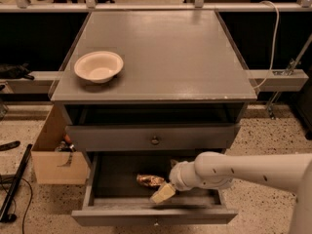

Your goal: Pick orange can from middle drawer and place on counter

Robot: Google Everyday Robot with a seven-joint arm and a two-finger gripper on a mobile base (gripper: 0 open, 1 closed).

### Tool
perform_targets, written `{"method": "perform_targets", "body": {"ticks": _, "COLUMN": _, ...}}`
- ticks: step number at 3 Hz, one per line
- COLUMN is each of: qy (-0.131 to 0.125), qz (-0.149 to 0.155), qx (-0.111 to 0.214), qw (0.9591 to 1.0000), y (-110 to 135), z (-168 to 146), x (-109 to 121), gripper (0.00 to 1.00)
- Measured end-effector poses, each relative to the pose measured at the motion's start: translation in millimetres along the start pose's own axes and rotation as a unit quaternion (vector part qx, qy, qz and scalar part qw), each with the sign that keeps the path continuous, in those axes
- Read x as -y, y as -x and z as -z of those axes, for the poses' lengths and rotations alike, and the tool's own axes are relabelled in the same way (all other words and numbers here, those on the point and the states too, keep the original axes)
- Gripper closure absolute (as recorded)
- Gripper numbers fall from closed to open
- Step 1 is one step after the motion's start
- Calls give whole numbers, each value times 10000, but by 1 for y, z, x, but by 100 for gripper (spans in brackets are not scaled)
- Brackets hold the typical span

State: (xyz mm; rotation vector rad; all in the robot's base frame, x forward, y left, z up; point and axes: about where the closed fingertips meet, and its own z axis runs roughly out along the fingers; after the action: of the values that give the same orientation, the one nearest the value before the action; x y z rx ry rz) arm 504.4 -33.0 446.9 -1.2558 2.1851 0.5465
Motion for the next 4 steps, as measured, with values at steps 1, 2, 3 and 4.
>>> {"method": "perform_targets", "body": {"ticks": 1, "qy": 13, "qz": -44, "qx": -21, "qw": 10000, "y": 8, "z": -30, "x": 17, "gripper": 0}}
{"method": "perform_targets", "body": {"ticks": 2, "qy": 6, "qz": -85, "qx": 8, "qw": 10000, "y": 18, "z": -52, "x": 34, "gripper": 0}}
{"method": "perform_targets", "body": {"ticks": 3, "qy": 20, "qz": -255, "qx": 197, "qw": 9995, "y": 5, "z": -57, "x": 23, "gripper": 0}}
{"method": "perform_targets", "body": {"ticks": 4, "qy": 24, "qz": -255, "qx": 196, "qw": 9995, "y": 5, "z": -57, "x": 22, "gripper": 0}}
